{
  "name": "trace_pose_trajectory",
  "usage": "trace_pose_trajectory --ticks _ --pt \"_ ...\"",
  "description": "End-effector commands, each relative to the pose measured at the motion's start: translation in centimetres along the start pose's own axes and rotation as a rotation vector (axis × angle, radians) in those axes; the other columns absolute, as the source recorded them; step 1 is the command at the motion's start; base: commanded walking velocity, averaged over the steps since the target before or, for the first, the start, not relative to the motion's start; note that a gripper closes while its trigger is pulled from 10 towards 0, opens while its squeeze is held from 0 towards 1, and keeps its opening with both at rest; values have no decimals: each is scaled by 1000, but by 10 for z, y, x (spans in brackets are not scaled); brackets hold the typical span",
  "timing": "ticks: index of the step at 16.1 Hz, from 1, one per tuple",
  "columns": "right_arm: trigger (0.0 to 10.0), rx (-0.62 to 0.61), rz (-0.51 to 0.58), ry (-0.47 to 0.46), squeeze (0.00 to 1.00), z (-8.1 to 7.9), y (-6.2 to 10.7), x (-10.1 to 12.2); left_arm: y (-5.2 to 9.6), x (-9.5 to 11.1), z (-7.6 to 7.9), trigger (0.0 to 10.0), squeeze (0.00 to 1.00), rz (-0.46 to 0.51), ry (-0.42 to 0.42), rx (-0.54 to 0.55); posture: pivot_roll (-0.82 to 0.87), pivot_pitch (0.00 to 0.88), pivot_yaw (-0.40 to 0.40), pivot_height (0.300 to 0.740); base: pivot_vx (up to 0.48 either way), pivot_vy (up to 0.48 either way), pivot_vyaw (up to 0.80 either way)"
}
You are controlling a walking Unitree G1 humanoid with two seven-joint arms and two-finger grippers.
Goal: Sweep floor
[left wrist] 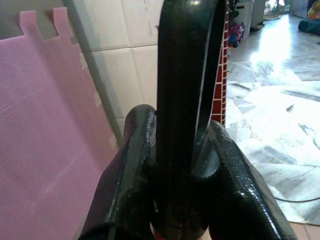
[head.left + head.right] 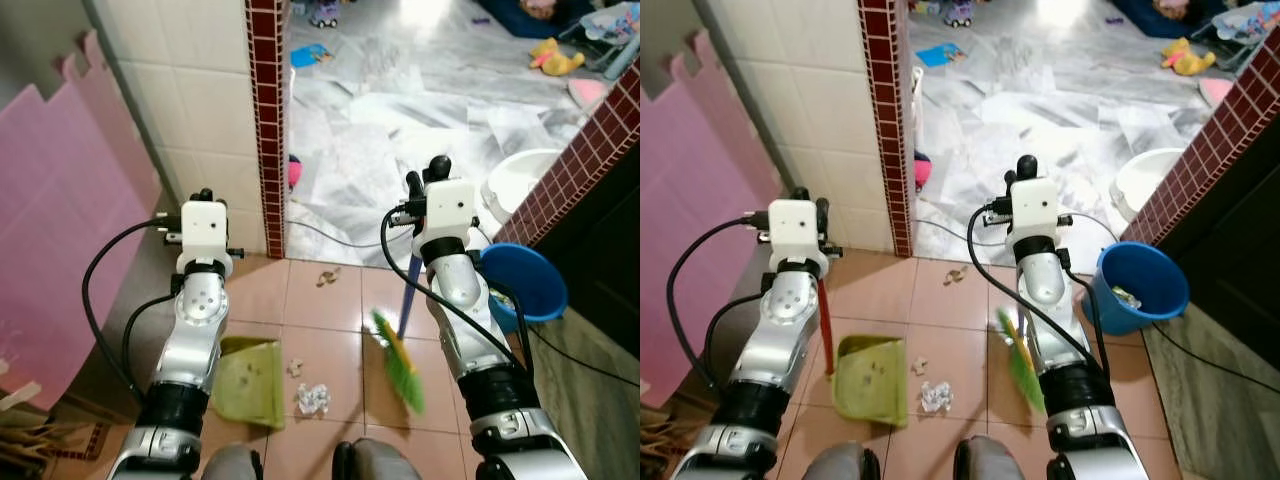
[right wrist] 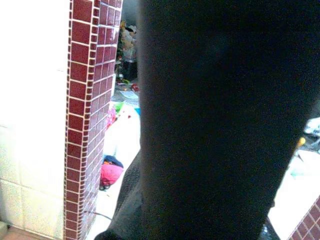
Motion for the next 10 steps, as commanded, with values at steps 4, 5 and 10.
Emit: trace_pose_trajectory --ticks 4,5,10 --pt "10000 -52 -88 6 0 16 0 -13 -7 0 15 10000 0 49 -72 -48 -67 95 -41 740 0 0 0" --pt "10000 -69 -135 -18 0 17 2 -19 -8 -5 17 10000 0 46 -61 -34 -74 99 -42 740 0 0 0" --pt "10000 -106 -153 -132 0 18 -6 -16 -9 -24 47 10000 0 -28 17 -57 -119 106 -51 740 0 0 0"
Point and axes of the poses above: a point about 5 cm out from each wrist's last joint towards the gripper, its own y axis pointing back from the gripper into the wrist, its own x axis along the axis of the wrist's last joint, z = x × y, the point moved 3 cm from there along -y, pointing out of the wrist towards the gripper, and after that the axes turned 15 degrees about y, right-handed, at the moved point
